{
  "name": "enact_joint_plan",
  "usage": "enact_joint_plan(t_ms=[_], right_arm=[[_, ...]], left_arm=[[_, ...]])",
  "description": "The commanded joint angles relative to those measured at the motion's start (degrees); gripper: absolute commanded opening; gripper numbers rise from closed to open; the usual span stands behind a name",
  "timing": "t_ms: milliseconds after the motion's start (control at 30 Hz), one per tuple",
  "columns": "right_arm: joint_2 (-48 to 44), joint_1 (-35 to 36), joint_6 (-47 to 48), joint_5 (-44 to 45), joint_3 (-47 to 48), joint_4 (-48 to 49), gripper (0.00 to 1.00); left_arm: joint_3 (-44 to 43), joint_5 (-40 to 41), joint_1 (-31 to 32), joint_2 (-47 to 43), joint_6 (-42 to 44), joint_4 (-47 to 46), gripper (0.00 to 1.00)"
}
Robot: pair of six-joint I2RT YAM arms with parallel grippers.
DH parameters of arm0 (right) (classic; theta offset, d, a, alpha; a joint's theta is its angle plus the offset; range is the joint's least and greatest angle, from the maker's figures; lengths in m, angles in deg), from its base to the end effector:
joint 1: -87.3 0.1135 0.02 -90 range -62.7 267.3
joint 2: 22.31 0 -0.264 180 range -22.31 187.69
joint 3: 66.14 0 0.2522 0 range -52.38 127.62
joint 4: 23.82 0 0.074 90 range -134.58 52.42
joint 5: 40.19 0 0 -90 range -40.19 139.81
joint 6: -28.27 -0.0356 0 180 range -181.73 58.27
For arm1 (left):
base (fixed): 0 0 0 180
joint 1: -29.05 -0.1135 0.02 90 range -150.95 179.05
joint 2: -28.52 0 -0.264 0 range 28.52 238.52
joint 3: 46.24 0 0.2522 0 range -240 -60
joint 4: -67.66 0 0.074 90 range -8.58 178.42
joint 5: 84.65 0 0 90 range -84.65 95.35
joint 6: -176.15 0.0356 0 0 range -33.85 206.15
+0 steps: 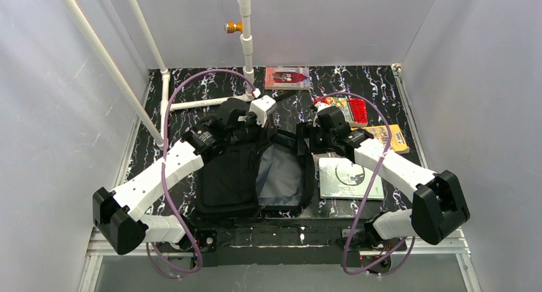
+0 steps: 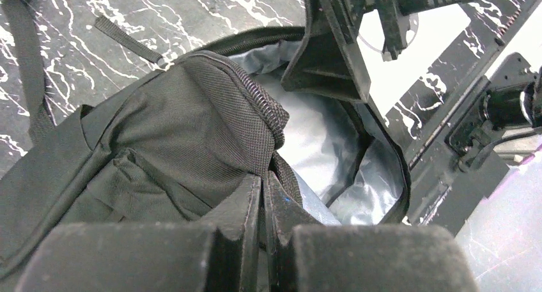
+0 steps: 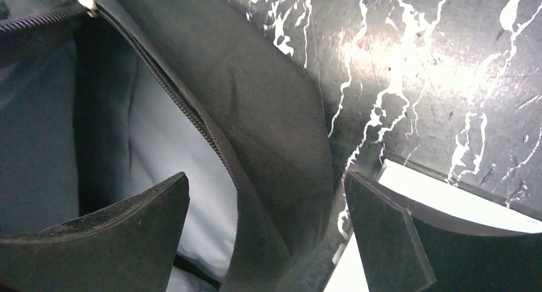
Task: Pack the student bag
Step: Unzip the student bag at the center of the board.
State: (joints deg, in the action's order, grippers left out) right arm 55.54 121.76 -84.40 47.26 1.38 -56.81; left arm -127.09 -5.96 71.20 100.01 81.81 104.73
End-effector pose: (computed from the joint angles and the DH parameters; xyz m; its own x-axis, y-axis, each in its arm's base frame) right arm 0.2401 0.1667 0.2512 -0.7501 -0.0478 -0.6596 -0.3282 0.8928 0.3086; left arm 0.2040 -0.1940 0.3542 -0.4033 0.2650 -0.8759 0.7584 0.6323 -0.1579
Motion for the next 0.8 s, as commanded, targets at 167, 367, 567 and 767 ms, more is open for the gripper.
enact_joint_plan(t_ms=[167,367,567,767], right_arm=[[2.12,7.35,-16.23,6.16,-4.2,17.89,0.75],[5.43,11.06,-23.97,4.63,-4.57,26.97,0.6],[5.26,11.42,-20.73,9.04,-2.16,19.41,0.91],[-4.19,10.23,-14.51,12.47,-1.76,7.04,0.98]], left_arm=[[-16.13,6.02,-0.4,6.87,4.04,6.84,0.0],[-17.1,10.14,-0.37,7.34,8.3,9.39,0.0],[-8.49,8.72,-1.28,3.48,10.12,8.27,0.0],[-0.31,12.92,-2.05,0.83,9.35,3.42,0.0]])
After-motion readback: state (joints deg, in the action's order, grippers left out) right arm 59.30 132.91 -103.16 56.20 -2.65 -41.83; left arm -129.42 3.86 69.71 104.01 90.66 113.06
